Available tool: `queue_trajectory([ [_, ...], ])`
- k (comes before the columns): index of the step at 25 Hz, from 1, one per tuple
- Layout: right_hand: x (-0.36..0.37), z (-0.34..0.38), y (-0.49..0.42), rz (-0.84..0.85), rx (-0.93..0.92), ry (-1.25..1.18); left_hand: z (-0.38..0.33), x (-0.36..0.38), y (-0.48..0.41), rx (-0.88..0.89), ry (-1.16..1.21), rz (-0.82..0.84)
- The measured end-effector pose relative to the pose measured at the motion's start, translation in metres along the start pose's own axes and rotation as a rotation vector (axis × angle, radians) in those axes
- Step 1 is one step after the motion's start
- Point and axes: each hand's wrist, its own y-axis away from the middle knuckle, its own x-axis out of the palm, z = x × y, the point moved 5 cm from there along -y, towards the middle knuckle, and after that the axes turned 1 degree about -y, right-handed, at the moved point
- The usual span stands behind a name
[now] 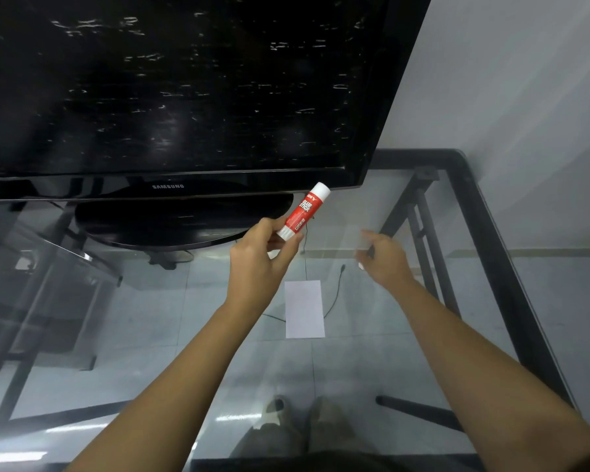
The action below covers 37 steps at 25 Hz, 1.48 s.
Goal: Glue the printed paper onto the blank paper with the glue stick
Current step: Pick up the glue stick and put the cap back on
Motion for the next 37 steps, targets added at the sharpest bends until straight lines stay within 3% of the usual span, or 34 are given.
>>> queue_trajectory([
  [4, 0.033, -0.019, 0.004, 0.043, 0.044, 0.277, 0.004, -0.001, 0.002, -0.009, -0.018, 0.013],
  [6, 0.029, -0.012, 0.003, -0.042, 0.042, 0.257, 0.006, -0.001, 0.001, -0.01, -0.02, 0.022],
  [8, 0.011, 0.009, 0.005, -0.147, 0.021, -0.089, 0.008, -0.001, 0.0, -0.014, -0.013, 0.026],
  [11, -0.013, 0.054, 0.015, -0.111, 0.001, -0.791, 0.01, 0.006, -0.002, -0.01, 0.003, 0.045],
  [14, -0.022, 0.079, 0.027, -0.064, -0.017, -1.012, 0.008, 0.014, -0.001, 0.002, -0.016, 0.062],
  [18, -0.041, 0.085, 0.029, -0.065, -0.122, -0.948, 0.007, 0.013, -0.002, 0.054, -0.035, 0.092],
  [24, -0.057, 0.087, 0.024, 0.067, -0.214, -0.775, 0.004, 0.003, -0.013, 0.139, -0.087, 0.184],
  [37, -0.053, 0.087, 0.025, 0.09, -0.193, -0.717, 0.0, 0.009, -0.007, 0.224, -0.164, 0.155],
])
